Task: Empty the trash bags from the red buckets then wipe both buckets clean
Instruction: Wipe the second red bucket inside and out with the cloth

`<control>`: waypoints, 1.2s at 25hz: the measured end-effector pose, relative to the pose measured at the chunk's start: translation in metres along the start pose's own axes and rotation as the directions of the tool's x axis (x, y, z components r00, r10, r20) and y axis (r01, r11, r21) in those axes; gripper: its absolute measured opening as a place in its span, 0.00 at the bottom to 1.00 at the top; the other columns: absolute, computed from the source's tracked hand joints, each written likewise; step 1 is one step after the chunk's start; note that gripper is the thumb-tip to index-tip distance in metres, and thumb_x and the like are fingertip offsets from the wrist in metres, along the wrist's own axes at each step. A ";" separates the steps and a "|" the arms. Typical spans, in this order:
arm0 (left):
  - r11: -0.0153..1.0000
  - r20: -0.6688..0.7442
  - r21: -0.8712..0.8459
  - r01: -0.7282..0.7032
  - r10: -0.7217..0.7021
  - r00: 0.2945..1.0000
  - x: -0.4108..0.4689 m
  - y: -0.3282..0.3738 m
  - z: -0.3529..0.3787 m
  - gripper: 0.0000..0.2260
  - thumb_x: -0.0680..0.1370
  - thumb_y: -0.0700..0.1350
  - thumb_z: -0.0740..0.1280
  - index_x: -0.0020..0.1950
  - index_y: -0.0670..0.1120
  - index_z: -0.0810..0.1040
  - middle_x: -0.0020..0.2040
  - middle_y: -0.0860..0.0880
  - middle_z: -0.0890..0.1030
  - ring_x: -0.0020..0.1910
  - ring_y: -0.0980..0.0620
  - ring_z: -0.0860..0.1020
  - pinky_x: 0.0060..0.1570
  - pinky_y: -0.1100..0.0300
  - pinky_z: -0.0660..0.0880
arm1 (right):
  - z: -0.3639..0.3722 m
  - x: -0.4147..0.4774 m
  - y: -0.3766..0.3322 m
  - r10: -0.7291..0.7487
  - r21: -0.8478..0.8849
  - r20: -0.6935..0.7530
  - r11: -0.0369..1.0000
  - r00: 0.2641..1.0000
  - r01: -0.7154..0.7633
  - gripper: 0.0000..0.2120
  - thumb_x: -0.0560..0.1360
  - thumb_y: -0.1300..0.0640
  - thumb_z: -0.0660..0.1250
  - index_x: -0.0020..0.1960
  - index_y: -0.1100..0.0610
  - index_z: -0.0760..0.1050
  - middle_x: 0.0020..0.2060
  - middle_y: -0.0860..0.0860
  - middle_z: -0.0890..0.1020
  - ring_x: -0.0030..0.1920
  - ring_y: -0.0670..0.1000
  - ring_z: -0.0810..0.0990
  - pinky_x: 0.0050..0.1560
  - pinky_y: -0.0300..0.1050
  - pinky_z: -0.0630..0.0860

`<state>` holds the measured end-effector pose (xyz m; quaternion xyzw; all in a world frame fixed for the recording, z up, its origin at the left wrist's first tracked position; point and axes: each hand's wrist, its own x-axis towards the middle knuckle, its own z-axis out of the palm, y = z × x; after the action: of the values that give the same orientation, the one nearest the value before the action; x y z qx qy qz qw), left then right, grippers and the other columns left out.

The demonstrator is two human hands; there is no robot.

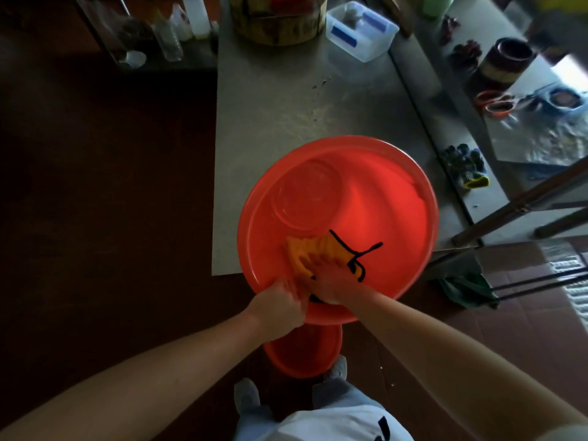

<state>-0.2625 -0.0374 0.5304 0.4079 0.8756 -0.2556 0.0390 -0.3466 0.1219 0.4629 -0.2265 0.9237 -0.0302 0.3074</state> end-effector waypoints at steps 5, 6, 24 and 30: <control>0.998 0.015 -0.060 0.029 -0.028 1.000 0.000 0.002 0.008 0.20 0.81 0.58 0.61 0.55 0.42 0.80 0.46 0.40 0.84 0.44 0.41 0.83 0.48 0.50 0.80 | -0.033 -0.020 0.056 0.060 -0.402 -0.116 0.910 0.991 -0.102 0.27 0.82 0.37 0.51 0.78 0.46 0.64 0.78 0.54 0.64 0.78 0.57 0.58 0.78 0.54 0.50; 0.998 0.005 -0.054 0.025 -0.024 1.000 0.002 0.003 0.007 0.18 0.81 0.56 0.61 0.55 0.42 0.80 0.46 0.40 0.84 0.44 0.41 0.83 0.48 0.49 0.80 | -0.037 -0.023 0.061 0.109 -0.428 -0.119 0.891 0.987 -0.150 0.27 0.82 0.37 0.52 0.78 0.46 0.64 0.78 0.54 0.63 0.79 0.57 0.56 0.78 0.55 0.47; 1.000 -0.012 -0.013 0.015 -0.016 1.000 -0.003 -0.006 -0.001 0.14 0.66 0.58 0.77 0.32 0.49 0.81 0.28 0.51 0.79 0.27 0.50 0.78 0.34 0.60 0.73 | -0.005 -0.082 0.017 0.241 -0.195 -0.051 0.949 0.969 -0.246 0.30 0.82 0.36 0.43 0.82 0.44 0.51 0.82 0.52 0.51 0.81 0.56 0.45 0.78 0.57 0.39; 0.999 -0.072 -0.041 0.004 -0.007 0.997 -0.006 -0.012 0.004 0.14 0.66 0.61 0.75 0.35 0.50 0.83 0.31 0.51 0.81 0.30 0.51 0.78 0.35 0.61 0.75 | 0.003 -0.098 -0.013 0.097 -0.072 -0.143 0.991 0.985 -0.108 0.28 0.82 0.35 0.42 0.79 0.40 0.58 0.78 0.47 0.65 0.77 0.54 0.60 0.74 0.55 0.54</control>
<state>-0.2680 -0.0504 0.5338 0.4135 0.8827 -0.2230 0.0150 -0.2706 0.1534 0.5172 -0.1879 0.9539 0.0067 0.2340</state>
